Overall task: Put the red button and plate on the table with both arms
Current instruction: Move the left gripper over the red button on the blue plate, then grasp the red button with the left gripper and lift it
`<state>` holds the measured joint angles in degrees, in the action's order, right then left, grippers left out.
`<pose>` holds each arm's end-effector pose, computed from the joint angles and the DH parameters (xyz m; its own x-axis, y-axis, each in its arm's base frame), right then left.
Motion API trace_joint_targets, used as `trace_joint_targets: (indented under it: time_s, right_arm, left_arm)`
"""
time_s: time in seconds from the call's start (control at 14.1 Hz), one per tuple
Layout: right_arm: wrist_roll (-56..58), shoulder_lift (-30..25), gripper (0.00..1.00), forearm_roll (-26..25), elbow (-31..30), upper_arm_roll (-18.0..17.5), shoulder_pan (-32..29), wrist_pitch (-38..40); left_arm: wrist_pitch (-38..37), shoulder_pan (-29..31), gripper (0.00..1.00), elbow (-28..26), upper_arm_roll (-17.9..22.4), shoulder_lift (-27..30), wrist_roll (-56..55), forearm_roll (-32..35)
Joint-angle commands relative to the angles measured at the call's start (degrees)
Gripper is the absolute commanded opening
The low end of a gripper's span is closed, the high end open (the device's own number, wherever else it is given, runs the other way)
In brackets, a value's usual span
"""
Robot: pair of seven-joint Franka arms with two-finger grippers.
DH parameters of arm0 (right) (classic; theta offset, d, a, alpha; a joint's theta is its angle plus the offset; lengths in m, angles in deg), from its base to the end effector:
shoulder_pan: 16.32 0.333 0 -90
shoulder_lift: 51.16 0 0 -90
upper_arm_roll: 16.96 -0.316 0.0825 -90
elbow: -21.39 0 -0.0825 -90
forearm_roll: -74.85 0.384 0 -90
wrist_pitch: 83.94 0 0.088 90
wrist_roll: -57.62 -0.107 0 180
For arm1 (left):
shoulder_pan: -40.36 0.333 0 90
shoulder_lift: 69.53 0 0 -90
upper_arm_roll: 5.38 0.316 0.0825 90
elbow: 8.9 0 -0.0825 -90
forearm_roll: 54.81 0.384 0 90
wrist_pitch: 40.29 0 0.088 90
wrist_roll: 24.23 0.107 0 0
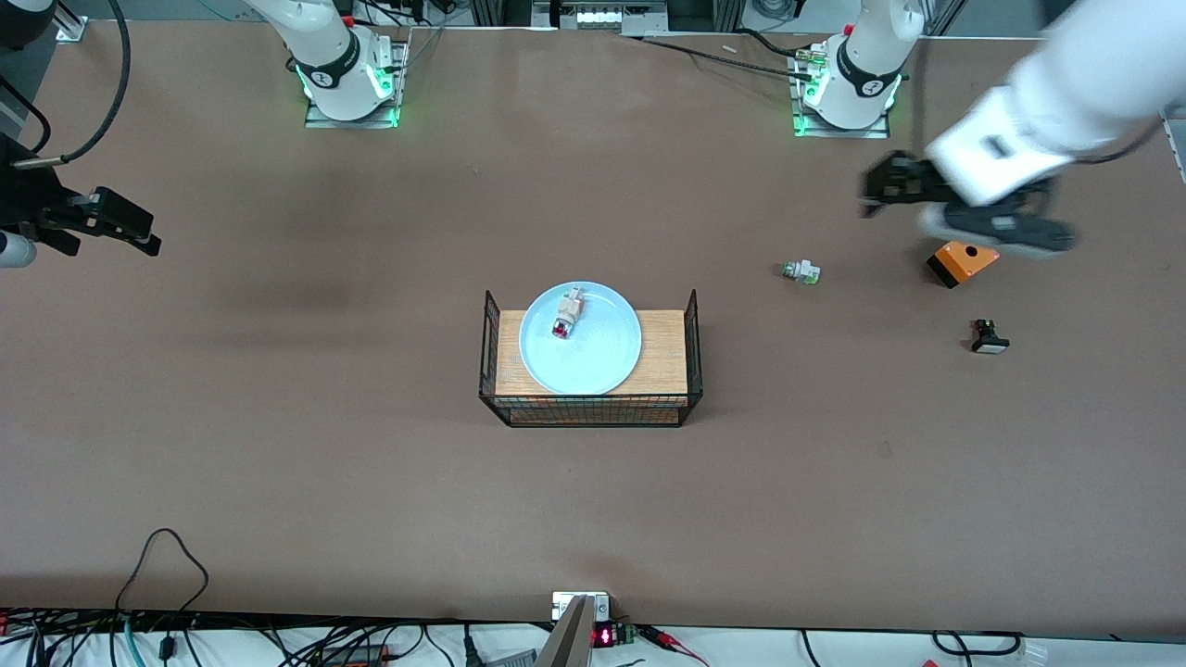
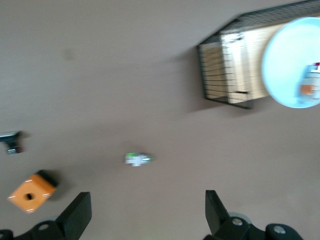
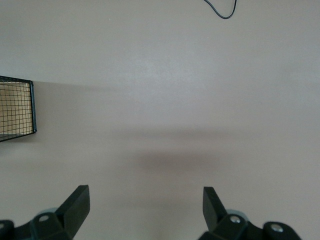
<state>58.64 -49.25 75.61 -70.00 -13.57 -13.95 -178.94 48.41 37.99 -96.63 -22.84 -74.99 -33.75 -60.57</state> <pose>0.5722 -0.0083 0.6020 0.9996 -0.0011 0.0299 -0.0007 -0.9999 -0.0107 0.5432 -0.1989 0.5904 0.9788 -0.1819 -0.0940 -0.1708 -0.9786 0.1146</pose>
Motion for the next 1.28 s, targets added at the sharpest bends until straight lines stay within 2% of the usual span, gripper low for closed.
trace_joint_targets:
  time_s: [0.0, 0.14, 0.36, 0.57, 0.92, 1.21]
  right_arm:
    - [1.17, 0.11, 1.00, 0.56, 1.04, 0.21, -0.26, 0.69]
    - [1.18, 0.10, 1.00, 0.91, 1.04, 0.21, -0.26, 1.04]
    - [0.83, -0.59, 1.00, 1.09, 1.12, -0.32, 0.01, 3.40]
    - [1.08, -1.12, 1.00, 0.39, 1.12, 0.65, -0.34, 4.38]
    - [1.09, -0.51, 1.00, -0.32, 1.12, 0.04, 0.00, 3.42]
    - [0.38, -0.86, 1.00, 0.03, 1.12, 0.04, -0.26, 4.47]
  left_arm:
    - [-1.35, -4.54, 1.00, 11.49, -4.50, -11.03, -11.17, -0.47]
    - [0.31, -10.34, 1.00, 16.43, -4.34, -17.45, -17.52, -0.12]
    - [11.89, -15.36, 1.00, 16.72, -4.08, -25.37, -18.87, 0.23]
    - [21.74, -17.83, 1.00, 16.98, -3.99, -32.40, -19.39, 0.06]
    - [28.78, -22.22, 1.00, 16.89, -3.11, -35.84, -21.59, 0.67]
    - [31.61, -25.83, 1.00, 16.80, -1.79, -36.81, -23.70, 7.51]
